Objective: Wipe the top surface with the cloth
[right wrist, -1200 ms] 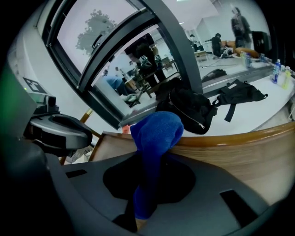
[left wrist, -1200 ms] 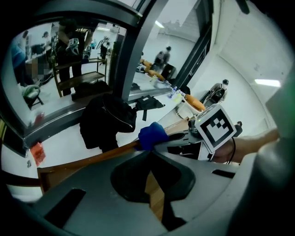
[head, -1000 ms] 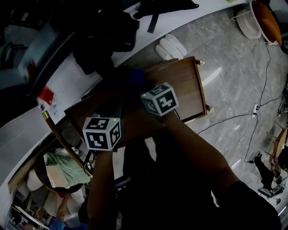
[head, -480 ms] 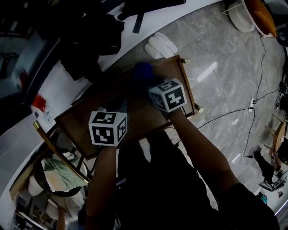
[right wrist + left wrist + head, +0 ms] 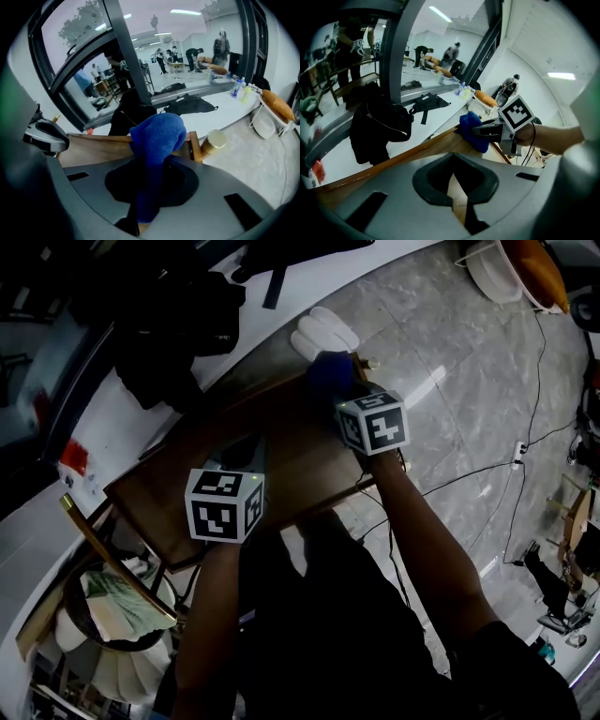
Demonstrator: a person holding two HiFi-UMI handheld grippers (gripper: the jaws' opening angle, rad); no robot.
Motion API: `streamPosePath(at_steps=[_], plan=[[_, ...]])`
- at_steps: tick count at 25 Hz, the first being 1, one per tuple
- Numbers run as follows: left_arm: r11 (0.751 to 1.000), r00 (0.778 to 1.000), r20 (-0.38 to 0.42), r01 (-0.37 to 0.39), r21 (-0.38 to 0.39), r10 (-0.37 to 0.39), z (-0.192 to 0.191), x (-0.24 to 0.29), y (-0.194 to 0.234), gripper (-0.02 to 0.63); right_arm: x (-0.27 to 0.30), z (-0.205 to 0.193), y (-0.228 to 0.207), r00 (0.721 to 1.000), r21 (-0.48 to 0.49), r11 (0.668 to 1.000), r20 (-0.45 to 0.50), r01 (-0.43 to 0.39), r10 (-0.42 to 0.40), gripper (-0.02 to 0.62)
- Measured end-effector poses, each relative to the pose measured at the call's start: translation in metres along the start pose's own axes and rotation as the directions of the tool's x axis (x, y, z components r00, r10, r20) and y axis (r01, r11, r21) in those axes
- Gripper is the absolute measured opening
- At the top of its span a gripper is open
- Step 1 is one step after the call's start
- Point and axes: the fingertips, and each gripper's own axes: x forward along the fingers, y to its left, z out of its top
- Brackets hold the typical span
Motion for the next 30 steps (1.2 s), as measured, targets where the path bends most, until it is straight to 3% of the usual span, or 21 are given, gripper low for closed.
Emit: streamPosePath(at_steps=[9, 13, 17, 20, 25, 30], plan=[[1.0, 0.999, 0.042, -0.018, -0.014, 0.019, -0.001, -0.033, 0.01, 0.009, -0.014, -0.001, -0.027, 0.989, 0.027, 0.989, -0.026, 0.147, -0.146, 0.063], [0.999, 0.997, 0.065, -0.044, -0.022, 0.045, -0.009, -0.068, 0.022, 0.009, -0.024, 0.006, 0.003, 0.993, 0.017, 0.993, 0.021, 0.118, -0.118, 0.063], [0.994, 0.99, 0.097, -0.096, -0.06, 0.101, -0.026, -0.12, 0.049, 0.009, -0.022, 0.013, 0.101, 0.997, -0.045, 0.998, 0.072, -0.038, 0.042, 0.063], [0.984, 0.98, 0.116, -0.15, -0.1, 0.161, -0.044, -0.163, 0.074, 0.009, -0.012, 0.013, 0.195, 0.976, -0.073, 0.978, 0.075, -0.198, 0.203, 0.063], [0.961, 0.962, 0.116, -0.228, -0.159, 0.247, -0.088, -0.234, 0.12, 0.01, 0.016, -0.003, 0.348, 0.904, -0.104, 0.899, 0.01, -0.425, 0.428, 0.063], [0.94, 0.952, 0.089, -0.269, -0.207, 0.292, -0.133, -0.283, 0.16, 0.009, 0.044, -0.011, 0.468, 0.828, -0.13, 0.82, -0.019, -0.558, 0.56, 0.063]])
